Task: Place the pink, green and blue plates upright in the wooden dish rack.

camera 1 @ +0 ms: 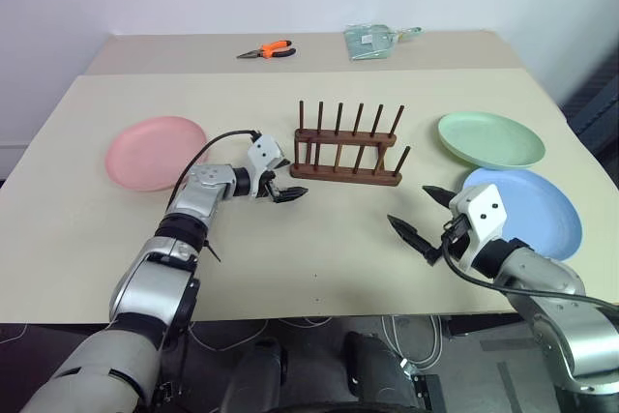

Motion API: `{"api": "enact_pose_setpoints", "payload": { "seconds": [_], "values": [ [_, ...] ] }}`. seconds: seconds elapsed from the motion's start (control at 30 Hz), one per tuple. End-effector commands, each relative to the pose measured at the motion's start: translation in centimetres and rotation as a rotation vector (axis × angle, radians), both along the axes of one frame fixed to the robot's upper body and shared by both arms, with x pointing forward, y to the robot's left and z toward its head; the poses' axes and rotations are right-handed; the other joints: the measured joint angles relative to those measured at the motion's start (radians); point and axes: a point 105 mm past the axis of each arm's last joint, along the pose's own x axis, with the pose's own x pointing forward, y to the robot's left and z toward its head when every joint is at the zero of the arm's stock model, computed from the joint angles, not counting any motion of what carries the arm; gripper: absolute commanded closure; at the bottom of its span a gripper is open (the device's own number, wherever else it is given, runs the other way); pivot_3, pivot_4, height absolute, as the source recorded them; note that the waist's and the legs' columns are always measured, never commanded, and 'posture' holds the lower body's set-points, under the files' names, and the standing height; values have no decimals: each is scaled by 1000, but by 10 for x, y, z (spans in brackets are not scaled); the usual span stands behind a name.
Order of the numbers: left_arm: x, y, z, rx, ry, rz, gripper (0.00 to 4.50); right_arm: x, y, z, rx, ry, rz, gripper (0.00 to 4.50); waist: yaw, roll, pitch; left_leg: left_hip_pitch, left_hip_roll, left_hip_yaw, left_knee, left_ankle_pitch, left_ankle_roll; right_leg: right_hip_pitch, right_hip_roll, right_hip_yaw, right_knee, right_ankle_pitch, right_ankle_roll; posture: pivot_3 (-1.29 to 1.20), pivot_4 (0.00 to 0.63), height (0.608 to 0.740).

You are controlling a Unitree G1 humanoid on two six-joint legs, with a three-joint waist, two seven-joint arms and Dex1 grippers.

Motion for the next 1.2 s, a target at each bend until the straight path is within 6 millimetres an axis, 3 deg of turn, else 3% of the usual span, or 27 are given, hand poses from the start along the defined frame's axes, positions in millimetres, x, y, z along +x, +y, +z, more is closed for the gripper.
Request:
{"api": "enact_pose_setpoints", "payload": {
  "seconds": [0.03,0.17,0.33,0.5,0.6,0.73,0.8,0.87,0.97,1.03,1.1,1.2],
  "values": [
    [1,-9,-3,24,-12,-13,1863,-8,-1,12,-4,-55,-36,0,0,0,0,0,0,0,0,0,0,0,0,0,0,0,0,0,150,740],
    [-1,-15,-2,-5,-25,-33,3745,-11,-2,14,-10,-55,-43,0,-1,0,0,1,0,0,1,0,0,2,0,0,0,-1,2,0,150,740],
    [-23,-20,3,-38,-86,-195,3754,-6,-15,16,-57,-39,-29,0,-1,0,0,1,0,0,1,0,0,2,0,0,0,0,0,0,150,740],
    [-69,-16,4,-29,-76,-389,3754,-9,-25,13,-94,19,10,0,-5,0,0,1,0,-1,0,0,0,2,0,0,0,0,0,0,150,740],
    [-81,-8,5,-23,-49,-380,2362,-13,-33,7,-121,57,17,0,-1,0,0,1,1,-1,1,0,0,2,0,0,1,0,0,0,150,740],
    [-73,9,-1,46,-63,-265,423,-17,-41,1,-136,98,20,0,2,0,0,1,0,-1,2,0,1,3,0,0,1,-2,-3,0,150,740],
    [-74,22,-3,64,-41,-220,391,-24,-40,-2,-136,139,49,866,1,1,0,1,0,-1,2,-1,1,3,0,0,1,-2,-2,0,150,740],
    [-82,34,-4,58,2,-194,903,-30,-37,-7,-155,173,83,1747,-5,1,0,1,0,-2,2,-1,1,3,0,0,1,-2,-2,0,150,740],
    [-111,40,-5,27,100,-241,2304,-34,-26,-16,-162,205,132,3311,-14,1,0,2,1,-1,1,-1,1,3,0,0,1,-2,-3,0,150,740],
    [-128,31,-5,11,122,-267,3293,-30,-19,-25,-188,208,139,4309,-21,1,0,3,2,-1,0,-1,1,3,0,0,1,-3,-3,0,150,740],
    [-135,15,-6,-4,103,-256,4250,-21,-14,-33,-226,191,122,4500,-19,1,0,2,2,-2,0,-1,1,3,0,0,1,-4,-2,0,150,740],
    [-126,-11,-9,-37,24,-131,4250,2,-12,-41,-268,150,45,4500,-9,1,0,1,1,-2,2,-1,1,4,0,0,-1,-5,-1,0,150,740]
  ]
}}
